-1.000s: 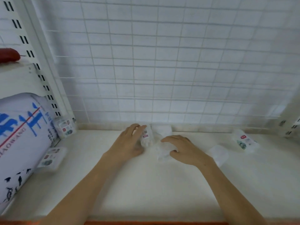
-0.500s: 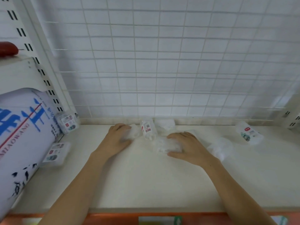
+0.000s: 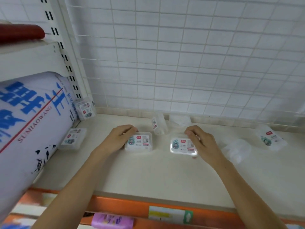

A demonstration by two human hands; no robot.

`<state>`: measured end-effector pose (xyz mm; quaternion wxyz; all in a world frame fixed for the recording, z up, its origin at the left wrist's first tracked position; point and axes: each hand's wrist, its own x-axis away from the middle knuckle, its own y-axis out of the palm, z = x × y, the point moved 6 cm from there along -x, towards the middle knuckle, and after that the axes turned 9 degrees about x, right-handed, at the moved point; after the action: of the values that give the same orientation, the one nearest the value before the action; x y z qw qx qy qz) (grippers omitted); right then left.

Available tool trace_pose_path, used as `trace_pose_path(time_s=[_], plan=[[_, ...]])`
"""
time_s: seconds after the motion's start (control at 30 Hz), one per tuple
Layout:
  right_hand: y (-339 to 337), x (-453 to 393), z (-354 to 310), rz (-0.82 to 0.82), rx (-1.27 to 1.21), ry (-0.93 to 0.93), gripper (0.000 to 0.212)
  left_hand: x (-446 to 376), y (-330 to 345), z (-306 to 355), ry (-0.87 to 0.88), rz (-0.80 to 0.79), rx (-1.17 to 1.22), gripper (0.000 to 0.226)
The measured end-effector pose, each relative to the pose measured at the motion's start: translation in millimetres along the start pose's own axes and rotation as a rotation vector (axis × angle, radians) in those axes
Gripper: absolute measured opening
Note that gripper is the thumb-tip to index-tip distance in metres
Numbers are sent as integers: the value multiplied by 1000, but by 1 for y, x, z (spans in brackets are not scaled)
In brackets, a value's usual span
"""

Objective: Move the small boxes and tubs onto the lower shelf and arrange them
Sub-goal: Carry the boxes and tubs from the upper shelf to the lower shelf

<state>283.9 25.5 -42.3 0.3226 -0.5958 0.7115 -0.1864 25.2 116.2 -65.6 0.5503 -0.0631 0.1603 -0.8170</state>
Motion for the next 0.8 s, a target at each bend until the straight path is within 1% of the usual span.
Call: trace_pose_path(time_s=[0.07,0.1,0.17,0.23,0.27,0.33,0.4,0.47,0.6,0.67,0.73,0.8], plan=[[5,-1,3,-46,-6,36,14,2,0,2,7,-2,30,25],[7,-1,3,-65,-19,39,13,3,2,2,-14,-21,84,22],[12,-1,6,-102,-54,64,12,5,9,-2,-67,-108,204,14],[14,1,10,-148,-83,87,26,7,16,-1,-57,-210,184,36],[15,2,12,-175,-90,95,38,8,19,-3,-49,-255,139,47],[15,2,17,-229,-100,110,58,10,24,-4,-59,-310,74,62],[15,2,21,-255,-121,125,65,12,25,-4,-54,-321,36,71],[14,2,23,-240,-122,148,65,12,27,-3,-2,-317,-19,73],[11,3,19,-193,-62,163,63,7,27,0,70,-308,-71,64],[10,6,14,-187,-14,156,63,3,26,3,129,-299,-190,62],[7,11,9,-180,107,135,63,0,26,9,207,-273,-301,67],[-1,17,4,-152,314,94,66,-3,28,17,272,-250,-357,76]])
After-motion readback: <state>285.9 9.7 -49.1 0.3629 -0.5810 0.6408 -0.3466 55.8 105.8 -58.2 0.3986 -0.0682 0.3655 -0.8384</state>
